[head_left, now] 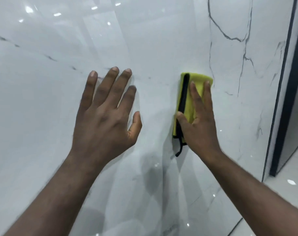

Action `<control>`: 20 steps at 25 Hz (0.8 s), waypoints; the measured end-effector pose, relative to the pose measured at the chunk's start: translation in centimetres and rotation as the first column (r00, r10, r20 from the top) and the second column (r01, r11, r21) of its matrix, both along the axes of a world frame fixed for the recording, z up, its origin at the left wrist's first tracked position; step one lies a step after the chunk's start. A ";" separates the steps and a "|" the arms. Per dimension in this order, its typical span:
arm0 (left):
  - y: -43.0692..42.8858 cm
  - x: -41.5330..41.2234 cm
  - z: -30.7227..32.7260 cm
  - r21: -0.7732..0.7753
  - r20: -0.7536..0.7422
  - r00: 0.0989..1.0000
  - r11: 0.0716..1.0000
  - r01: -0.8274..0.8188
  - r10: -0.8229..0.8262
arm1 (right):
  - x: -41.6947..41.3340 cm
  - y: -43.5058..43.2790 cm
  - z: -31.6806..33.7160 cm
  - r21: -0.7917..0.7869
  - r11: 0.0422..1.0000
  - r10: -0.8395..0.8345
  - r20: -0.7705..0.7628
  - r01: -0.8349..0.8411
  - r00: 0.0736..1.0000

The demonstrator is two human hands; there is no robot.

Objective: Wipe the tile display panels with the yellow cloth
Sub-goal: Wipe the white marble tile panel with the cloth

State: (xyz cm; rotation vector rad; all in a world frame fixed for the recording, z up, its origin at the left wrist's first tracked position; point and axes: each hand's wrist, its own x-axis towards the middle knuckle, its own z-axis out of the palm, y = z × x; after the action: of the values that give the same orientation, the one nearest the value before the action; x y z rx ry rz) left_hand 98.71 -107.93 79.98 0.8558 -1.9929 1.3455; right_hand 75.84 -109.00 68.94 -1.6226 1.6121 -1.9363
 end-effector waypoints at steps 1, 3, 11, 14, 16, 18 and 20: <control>-0.6 -0.9 -0.1 -0.017 -0.024 0.999 1.000 -0.022 0.021 | -1.3 -0.2 -0.5 0.029 1.000 -0.008 0.051 0.007 0.999; -1.4 -2.8 -0.2 -0.043 -0.048 0.998 0.999 -0.034 0.032 | -1.5 0.5 -1.6 0.069 0.997 0.043 -0.037 -0.040 0.998; -4.1 -7.2 -1.0 -0.060 -0.078 0.996 0.997 -0.046 0.041 | -7.9 -3.3 3.9 -0.091 0.995 0.032 -0.081 -0.040 0.996; -4.7 -7.3 -1.6 -0.103 -0.062 0.995 0.991 -0.080 0.074 | -6.8 -2.0 2.3 -0.067 0.991 0.101 -0.197 -0.116 0.975; -4.8 -7.4 -1.7 -0.117 -0.060 0.995 0.989 -0.090 0.083 | -6.3 -1.7 4.4 -0.109 0.981 0.107 -0.399 -0.163 0.910; -4.8 -7.3 -1.9 -0.113 -0.057 0.994 0.989 -0.098 0.092 | -7.3 -3.0 7.1 -0.151 0.981 0.046 -0.425 -0.121 0.904; -4.9 -7.4 -1.9 -0.106 -0.055 0.993 0.989 -0.107 0.101 | -9.2 -4.4 8.0 -0.147 0.989 -0.002 -0.234 -0.034 0.972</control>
State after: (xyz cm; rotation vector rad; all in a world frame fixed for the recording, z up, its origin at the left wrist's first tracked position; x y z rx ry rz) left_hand 91.32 -112.81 78.06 0.9441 -1.8412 1.4624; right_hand 66.66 -113.39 76.90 -1.9829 1.5567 -1.9639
